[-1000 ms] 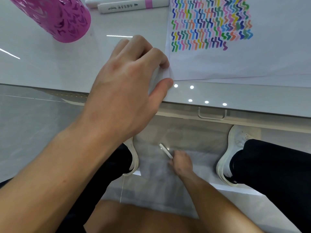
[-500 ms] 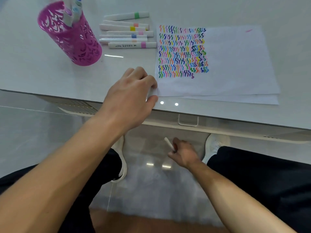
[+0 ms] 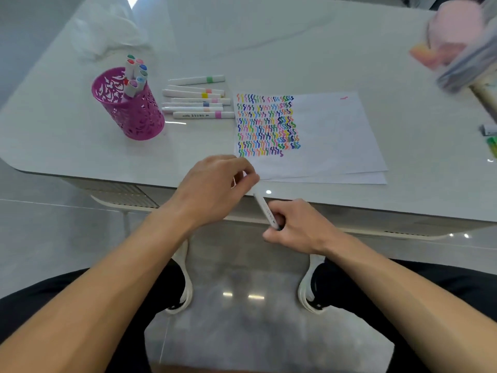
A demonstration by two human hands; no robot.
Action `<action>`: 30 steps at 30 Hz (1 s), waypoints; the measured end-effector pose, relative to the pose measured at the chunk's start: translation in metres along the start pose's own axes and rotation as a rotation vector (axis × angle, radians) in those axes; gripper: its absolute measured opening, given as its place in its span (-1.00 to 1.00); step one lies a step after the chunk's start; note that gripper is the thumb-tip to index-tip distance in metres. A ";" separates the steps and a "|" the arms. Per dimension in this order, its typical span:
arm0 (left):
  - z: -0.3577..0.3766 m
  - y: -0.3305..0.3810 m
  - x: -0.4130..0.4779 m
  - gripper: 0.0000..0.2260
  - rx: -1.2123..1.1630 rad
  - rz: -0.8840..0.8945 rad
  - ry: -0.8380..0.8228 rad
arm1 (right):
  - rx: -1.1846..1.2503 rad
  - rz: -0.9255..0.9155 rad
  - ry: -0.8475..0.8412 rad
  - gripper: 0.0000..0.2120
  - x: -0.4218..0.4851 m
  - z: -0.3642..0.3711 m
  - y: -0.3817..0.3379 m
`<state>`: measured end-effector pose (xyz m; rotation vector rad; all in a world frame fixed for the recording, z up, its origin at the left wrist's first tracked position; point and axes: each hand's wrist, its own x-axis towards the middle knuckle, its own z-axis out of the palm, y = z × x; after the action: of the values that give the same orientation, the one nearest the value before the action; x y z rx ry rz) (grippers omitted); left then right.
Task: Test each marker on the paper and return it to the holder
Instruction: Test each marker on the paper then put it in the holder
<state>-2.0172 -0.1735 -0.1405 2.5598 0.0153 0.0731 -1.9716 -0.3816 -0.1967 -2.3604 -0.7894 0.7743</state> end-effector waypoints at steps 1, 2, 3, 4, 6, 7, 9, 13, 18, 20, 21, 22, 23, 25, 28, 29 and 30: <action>0.000 0.003 0.000 -0.76 -0.036 0.000 -0.019 | 0.010 -0.029 -0.005 -0.68 -0.004 -0.008 -0.005; -0.001 0.005 0.000 -0.73 -0.063 0.001 -0.038 | 0.007 -0.055 -0.008 -0.69 -0.007 -0.015 -0.010; -0.002 0.007 0.001 -0.71 -0.077 0.006 -0.055 | 0.002 -0.080 -0.002 -0.70 -0.010 -0.022 -0.015; -0.002 0.009 0.001 -0.70 -0.082 0.010 -0.070 | 0.001 -0.107 0.015 -0.69 -0.012 -0.029 -0.019; -0.004 0.011 0.002 -0.71 -0.105 0.002 -0.086 | -0.007 -0.161 0.071 -0.65 -0.013 -0.044 -0.024; -0.005 0.011 0.003 -0.72 -0.133 -0.016 -0.083 | -0.016 -0.178 0.096 -0.65 -0.012 -0.052 -0.024; -0.006 0.011 0.006 -0.77 -0.227 -0.076 -0.065 | -0.044 -0.173 0.138 -0.70 -0.007 -0.064 -0.023; -0.002 0.015 0.014 -0.88 -0.421 -0.172 -0.067 | -0.056 -0.174 0.263 -0.77 0.005 -0.080 -0.021; 0.005 0.016 0.024 -0.90 -0.493 -0.222 -0.090 | -0.189 -0.210 0.308 -0.76 0.016 -0.090 -0.022; 0.006 0.017 0.027 -0.88 -0.460 -0.223 -0.106 | -0.237 -0.221 0.275 -0.78 0.017 -0.093 -0.023; 0.006 0.017 0.028 -0.88 -0.428 -0.221 -0.110 | -0.223 -0.218 0.254 -0.80 0.018 -0.095 -0.024; 0.006 0.017 0.029 -0.89 -0.388 -0.220 -0.109 | -0.195 -0.209 0.235 -0.81 0.019 -0.096 -0.023; 0.006 0.017 0.030 -0.90 -0.349 -0.224 -0.104 | -0.164 -0.194 0.223 -0.83 0.019 -0.097 -0.021; 0.005 0.016 0.032 -0.92 -0.293 -0.240 -0.094 | -0.095 -0.159 0.221 -0.84 0.019 -0.099 -0.016; 0.005 0.011 0.034 -0.91 -0.248 -0.270 -0.076 | 0.033 -0.100 0.259 -0.84 0.018 -0.102 -0.008; 0.005 0.010 0.035 -0.91 -0.243 -0.277 -0.075 | 0.084 -0.090 0.279 -0.85 0.019 -0.103 -0.006; 0.005 0.009 0.035 -0.91 -0.241 -0.282 -0.077 | 0.144 -0.084 0.298 -0.85 0.019 -0.104 -0.004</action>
<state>-1.9821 -0.1833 -0.1382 2.2929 0.3181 -0.1251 -1.8928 -0.3966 -0.1282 -2.2283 -0.6768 0.4153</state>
